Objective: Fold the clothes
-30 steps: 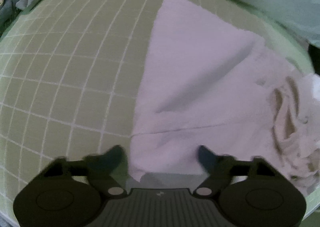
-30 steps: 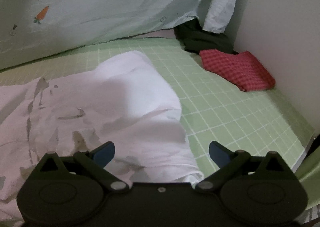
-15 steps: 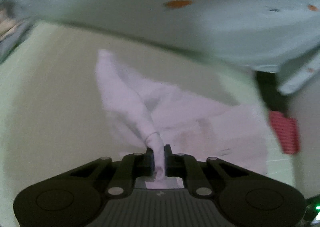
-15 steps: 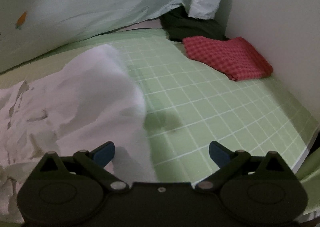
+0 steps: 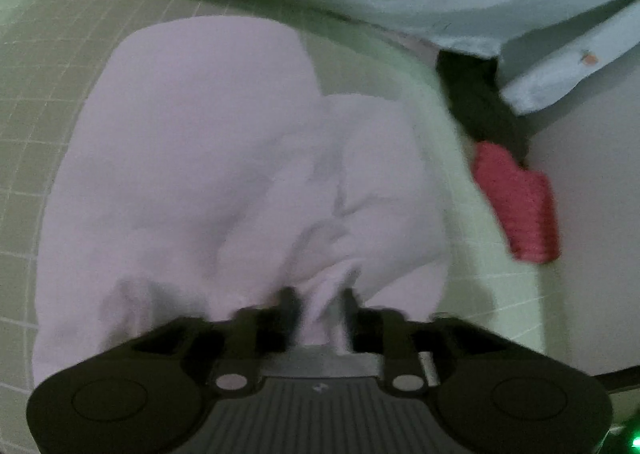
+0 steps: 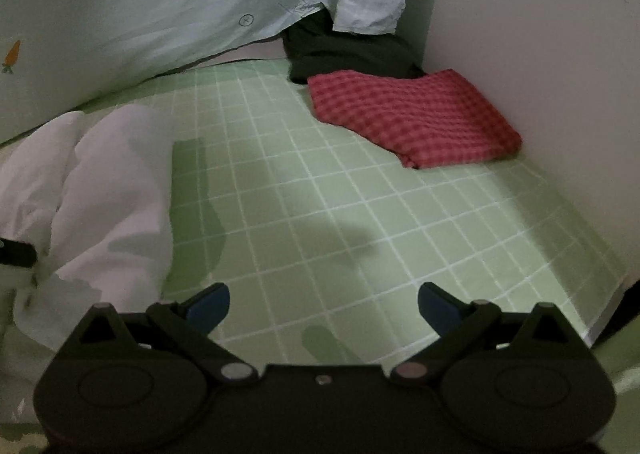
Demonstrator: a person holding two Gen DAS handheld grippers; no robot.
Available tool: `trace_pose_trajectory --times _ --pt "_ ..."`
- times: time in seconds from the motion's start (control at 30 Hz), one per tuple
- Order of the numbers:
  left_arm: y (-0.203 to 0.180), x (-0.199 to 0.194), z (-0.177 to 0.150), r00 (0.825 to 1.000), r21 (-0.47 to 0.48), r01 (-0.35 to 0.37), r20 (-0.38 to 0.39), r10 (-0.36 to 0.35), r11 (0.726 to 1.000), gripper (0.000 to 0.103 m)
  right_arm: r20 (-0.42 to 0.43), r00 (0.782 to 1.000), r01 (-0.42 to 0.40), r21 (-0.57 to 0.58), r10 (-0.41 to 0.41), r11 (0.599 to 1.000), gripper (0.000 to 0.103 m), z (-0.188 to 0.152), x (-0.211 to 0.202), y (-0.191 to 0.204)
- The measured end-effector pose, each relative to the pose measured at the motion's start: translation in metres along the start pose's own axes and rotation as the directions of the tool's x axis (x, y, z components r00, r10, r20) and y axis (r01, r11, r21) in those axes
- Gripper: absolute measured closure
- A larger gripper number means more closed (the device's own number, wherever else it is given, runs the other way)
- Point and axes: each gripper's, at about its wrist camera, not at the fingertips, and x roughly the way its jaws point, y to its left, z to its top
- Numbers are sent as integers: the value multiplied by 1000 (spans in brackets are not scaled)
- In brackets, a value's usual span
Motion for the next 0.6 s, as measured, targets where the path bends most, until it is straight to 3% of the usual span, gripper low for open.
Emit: trace_pose_trajectory --times 0.1,0.13,0.23,0.33,0.47,0.53,0.6 --pt "-7 -27 -2 997 -8 48 56 -48 999 21 7 999 -37 -10 37 999 1 8 2 4" --pt "-10 -38 -2 996 10 39 79 -40 999 21 9 999 -50 -13 50 999 1 11 2 5" --pt "-18 -73 -5 986 58 -27 167 17 998 5 41 995 -93 -43 95 995 1 23 -1 21" --pt "-7 -88 -2 965 77 -147 232 126 986 3 78 985 -152 -73 157 986 1 38 -5 47" --pt "32 -87 2 925 11 -324 212 314 946 3 61 962 -260 -93 266 961 4 48 3 89" --pt "52 -82 5 905 -37 -386 178 387 922 3 51 946 -313 -103 319 944 14 53 6 110" --pt "70 -82 5 901 -74 -400 151 406 914 3 42 928 -365 -111 371 924 27 58 10 131"
